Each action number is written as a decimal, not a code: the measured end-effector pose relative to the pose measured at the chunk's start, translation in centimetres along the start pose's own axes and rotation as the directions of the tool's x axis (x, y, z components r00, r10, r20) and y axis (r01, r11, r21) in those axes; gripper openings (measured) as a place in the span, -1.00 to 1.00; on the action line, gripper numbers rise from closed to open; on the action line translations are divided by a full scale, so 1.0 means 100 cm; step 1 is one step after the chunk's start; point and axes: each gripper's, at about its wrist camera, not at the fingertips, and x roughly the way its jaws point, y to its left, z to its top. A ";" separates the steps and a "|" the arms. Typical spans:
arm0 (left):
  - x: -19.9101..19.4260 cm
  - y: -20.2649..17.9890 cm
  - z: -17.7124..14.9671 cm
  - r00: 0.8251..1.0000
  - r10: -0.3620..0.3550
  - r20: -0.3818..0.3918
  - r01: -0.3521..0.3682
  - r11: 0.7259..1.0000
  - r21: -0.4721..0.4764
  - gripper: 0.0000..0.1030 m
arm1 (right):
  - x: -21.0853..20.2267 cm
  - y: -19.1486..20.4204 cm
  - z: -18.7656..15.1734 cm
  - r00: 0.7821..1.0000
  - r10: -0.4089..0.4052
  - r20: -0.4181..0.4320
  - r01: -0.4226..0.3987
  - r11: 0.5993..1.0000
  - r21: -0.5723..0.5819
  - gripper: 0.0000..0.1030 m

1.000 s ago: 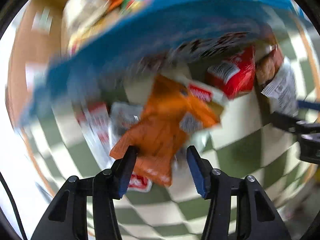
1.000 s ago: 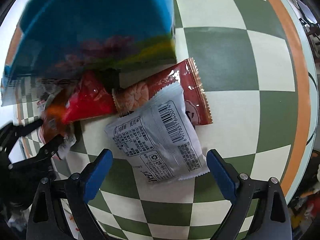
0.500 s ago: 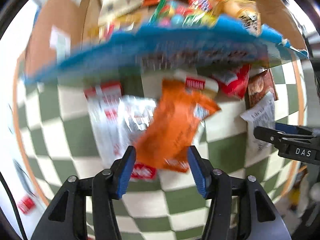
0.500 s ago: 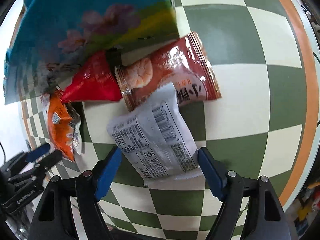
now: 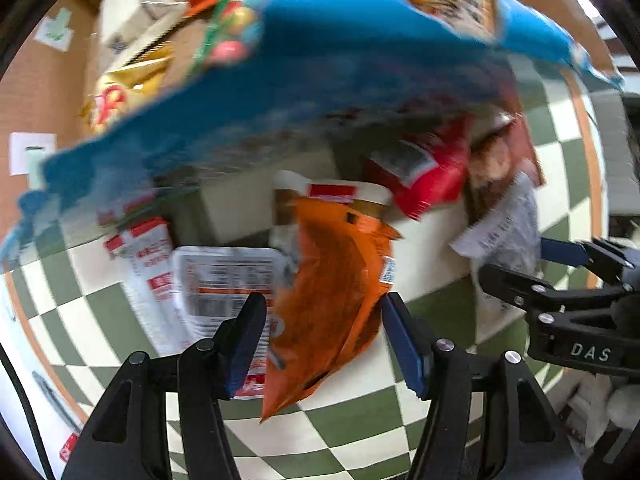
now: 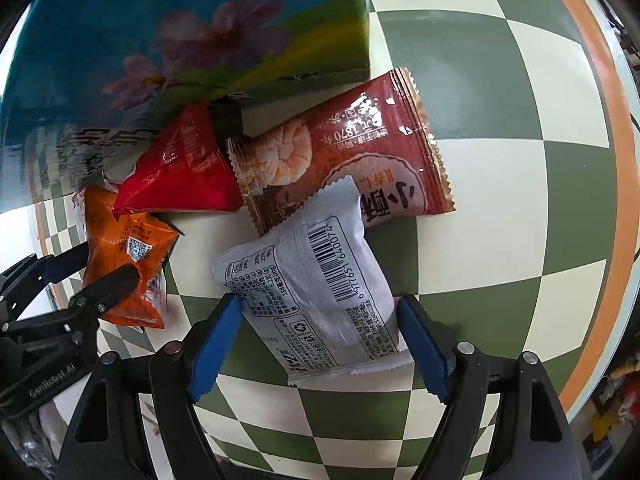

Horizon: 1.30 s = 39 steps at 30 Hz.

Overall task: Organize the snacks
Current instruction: 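Lower both open tools toward the remaining snack packets beside the box, then grasp the white bread pack with right tool while left tool grasps orange bag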

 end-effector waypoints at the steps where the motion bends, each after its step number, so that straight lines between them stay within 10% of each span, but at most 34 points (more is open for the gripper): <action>1: 0.001 0.000 -0.001 1.000 0.001 -0.004 -0.001 1.000 0.016 0.15 | 0.000 0.000 0.000 1.000 0.006 -0.001 -0.006 1.000 0.002 0.60; 11: 0.014 -0.043 -0.018 0.994 0.104 0.020 -0.104 0.994 0.031 0.07 | 0.007 0.016 -0.007 1.000 -0.023 -0.001 0.023 0.999 -0.044 0.59; 19: 0.012 -0.052 -0.054 0.996 0.087 0.032 -0.084 0.993 -0.089 -0.03 | 0.003 0.027 -0.029 0.995 -0.074 0.072 0.079 0.995 -0.063 0.12; 25: 0.023 -0.053 -0.072 0.996 0.084 0.019 -0.080 0.988 -0.133 -0.03 | 0.008 0.037 -0.038 0.992 -0.115 0.050 0.120 0.985 -0.125 0.75; 31: 0.027 -0.036 -0.094 0.995 0.096 0.024 -0.090 0.980 -0.180 -0.03 | 0.028 0.065 -0.039 0.975 -0.213 0.057 0.220 0.954 -0.202 0.47; 39: 0.002 0.014 -0.123 0.996 0.061 0.066 -0.041 0.963 -0.267 -0.03 | 0.021 0.054 -0.061 0.986 -0.127 0.107 0.140 0.982 -0.130 0.45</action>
